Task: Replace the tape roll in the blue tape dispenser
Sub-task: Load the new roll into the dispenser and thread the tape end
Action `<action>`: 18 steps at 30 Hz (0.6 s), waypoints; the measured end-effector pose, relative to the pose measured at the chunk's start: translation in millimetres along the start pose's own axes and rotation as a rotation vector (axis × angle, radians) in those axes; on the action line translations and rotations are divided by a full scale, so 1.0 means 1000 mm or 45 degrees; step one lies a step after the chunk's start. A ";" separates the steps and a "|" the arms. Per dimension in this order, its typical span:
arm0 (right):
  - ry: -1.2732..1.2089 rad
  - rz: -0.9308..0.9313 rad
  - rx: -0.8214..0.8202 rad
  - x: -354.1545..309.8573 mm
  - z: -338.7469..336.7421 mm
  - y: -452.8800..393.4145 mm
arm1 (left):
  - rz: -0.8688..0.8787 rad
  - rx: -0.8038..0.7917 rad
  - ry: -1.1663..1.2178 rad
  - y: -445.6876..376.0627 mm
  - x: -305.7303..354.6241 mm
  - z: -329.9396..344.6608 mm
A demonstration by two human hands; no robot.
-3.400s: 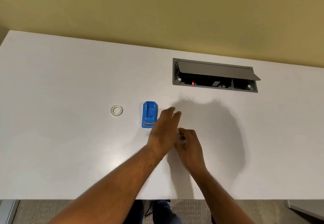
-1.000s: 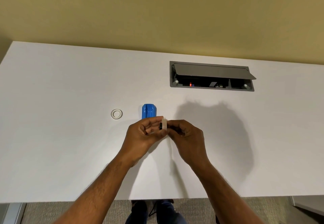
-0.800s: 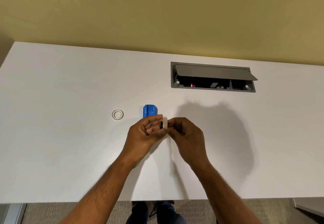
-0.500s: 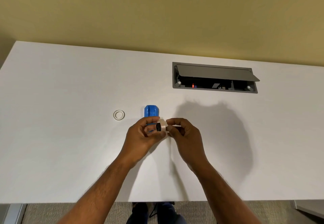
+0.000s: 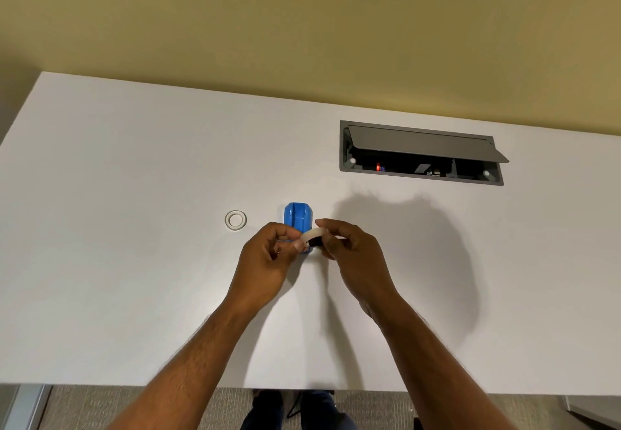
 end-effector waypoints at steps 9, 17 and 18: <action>0.185 -0.159 -0.059 -0.003 0.009 -0.014 | 0.007 0.008 0.054 -0.011 -0.003 0.000; 0.494 -0.412 -0.169 0.001 0.014 -0.047 | 0.072 0.094 -0.140 -0.030 -0.006 -0.003; 0.529 -0.436 -0.192 0.001 0.014 -0.052 | 0.073 0.101 -0.146 -0.033 -0.006 -0.004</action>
Point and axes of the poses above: each hand's wrist, its own y-axis away from the middle knuckle, its own z-axis out of the palm, x = y × z, the point moved 1 cm from there along -y, towards the middle knuckle, and after that the axes turned 4 degrees about -z, right-handed, at the moved point
